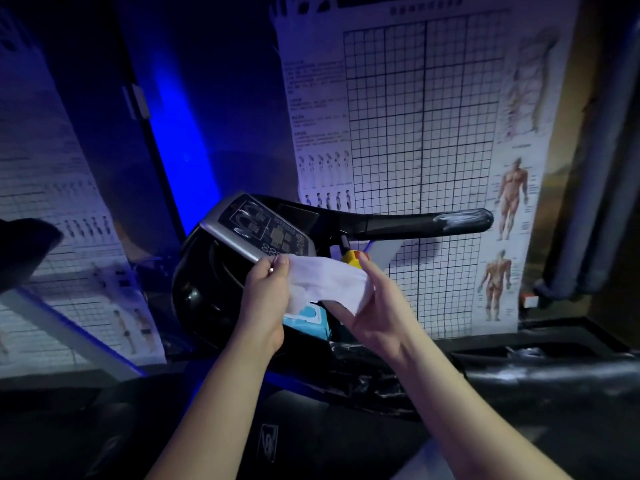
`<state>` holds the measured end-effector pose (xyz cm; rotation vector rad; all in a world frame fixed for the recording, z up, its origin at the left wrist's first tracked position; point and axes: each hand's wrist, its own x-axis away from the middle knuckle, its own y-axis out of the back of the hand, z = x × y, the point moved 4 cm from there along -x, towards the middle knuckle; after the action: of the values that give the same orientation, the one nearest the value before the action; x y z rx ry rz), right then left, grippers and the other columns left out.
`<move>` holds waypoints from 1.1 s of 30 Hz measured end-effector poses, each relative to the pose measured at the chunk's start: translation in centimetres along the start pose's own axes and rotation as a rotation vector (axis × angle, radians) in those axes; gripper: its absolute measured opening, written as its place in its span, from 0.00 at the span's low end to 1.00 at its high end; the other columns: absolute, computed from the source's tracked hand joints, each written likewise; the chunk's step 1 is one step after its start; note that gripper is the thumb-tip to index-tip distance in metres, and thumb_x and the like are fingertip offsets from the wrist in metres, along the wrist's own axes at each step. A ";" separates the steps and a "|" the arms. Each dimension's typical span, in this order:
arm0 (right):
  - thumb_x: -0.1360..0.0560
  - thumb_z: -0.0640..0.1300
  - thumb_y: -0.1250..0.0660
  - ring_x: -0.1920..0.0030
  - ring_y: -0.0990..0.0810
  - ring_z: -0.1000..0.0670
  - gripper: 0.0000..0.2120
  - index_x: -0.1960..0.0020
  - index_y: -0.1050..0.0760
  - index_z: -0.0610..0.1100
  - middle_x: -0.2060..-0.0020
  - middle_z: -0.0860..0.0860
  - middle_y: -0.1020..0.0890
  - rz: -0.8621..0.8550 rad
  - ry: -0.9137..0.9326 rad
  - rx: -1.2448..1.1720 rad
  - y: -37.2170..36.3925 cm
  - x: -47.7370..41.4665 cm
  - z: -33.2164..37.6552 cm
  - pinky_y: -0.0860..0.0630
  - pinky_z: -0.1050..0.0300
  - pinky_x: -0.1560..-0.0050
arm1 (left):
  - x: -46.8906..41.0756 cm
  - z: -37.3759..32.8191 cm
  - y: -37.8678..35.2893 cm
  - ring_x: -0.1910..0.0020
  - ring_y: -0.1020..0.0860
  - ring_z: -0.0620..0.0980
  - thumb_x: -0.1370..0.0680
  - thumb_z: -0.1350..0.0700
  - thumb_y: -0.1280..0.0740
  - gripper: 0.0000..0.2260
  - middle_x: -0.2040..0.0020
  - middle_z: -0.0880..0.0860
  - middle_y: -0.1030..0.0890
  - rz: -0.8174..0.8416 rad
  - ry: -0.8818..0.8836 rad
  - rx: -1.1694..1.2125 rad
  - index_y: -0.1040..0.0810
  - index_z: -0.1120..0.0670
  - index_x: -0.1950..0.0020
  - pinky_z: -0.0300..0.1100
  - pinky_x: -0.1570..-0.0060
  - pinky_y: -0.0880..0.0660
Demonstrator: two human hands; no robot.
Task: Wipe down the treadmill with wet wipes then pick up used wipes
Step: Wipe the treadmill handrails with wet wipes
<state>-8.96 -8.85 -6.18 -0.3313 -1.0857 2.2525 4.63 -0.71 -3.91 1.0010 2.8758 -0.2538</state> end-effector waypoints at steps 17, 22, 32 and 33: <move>0.24 0.59 0.30 0.74 0.29 0.56 0.24 0.38 0.21 0.42 0.66 0.52 0.20 -0.204 -0.163 0.339 2.4 2.6 1.7 0.29 0.66 0.77 | 0.3 -1.3 3.1 0.54 0.21 0.52 0.14 0.51 0.40 0.13 0.55 0.54 0.19 -0.248 -0.134 0.000 0.24 0.52 0.56 0.48 0.51 0.24; 0.22 0.65 0.38 0.80 0.31 0.56 0.28 0.49 0.17 0.40 0.77 0.51 0.26 -0.106 -0.308 0.708 3.4 2.6 1.6 0.37 0.66 0.74 | -0.9 -2.7 7.7 0.49 0.16 0.57 0.15 0.50 0.42 0.12 0.45 0.60 0.17 -0.521 -0.076 0.236 0.24 0.55 0.46 0.57 0.43 0.19; 0.21 0.42 0.32 0.53 0.19 0.51 0.15 0.37 0.20 0.37 0.48 0.44 0.16 0.120 -0.226 0.485 1.3 1.4 -1.8 0.24 0.56 0.52 | 2.9 -1.4 9.7 0.66 0.20 0.49 0.19 0.57 0.32 0.13 0.69 0.52 0.19 -0.145 -0.032 -0.193 0.21 0.55 0.64 0.43 0.59 0.25; 0.20 0.41 0.33 0.52 0.19 0.48 0.15 0.36 0.21 0.36 0.47 0.42 0.17 0.133 -0.197 0.516 1.2 1.4 -2.3 0.23 0.52 0.50 | 3.3 -1.3 9.9 0.66 0.20 0.50 0.19 0.59 0.32 0.13 0.69 0.54 0.20 -0.120 -0.037 -0.164 0.23 0.56 0.64 0.43 0.60 0.25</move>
<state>-9.47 -7.12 -8.53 0.0365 -0.5460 2.6236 8.16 9.21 -4.35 0.7891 2.8708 -0.0417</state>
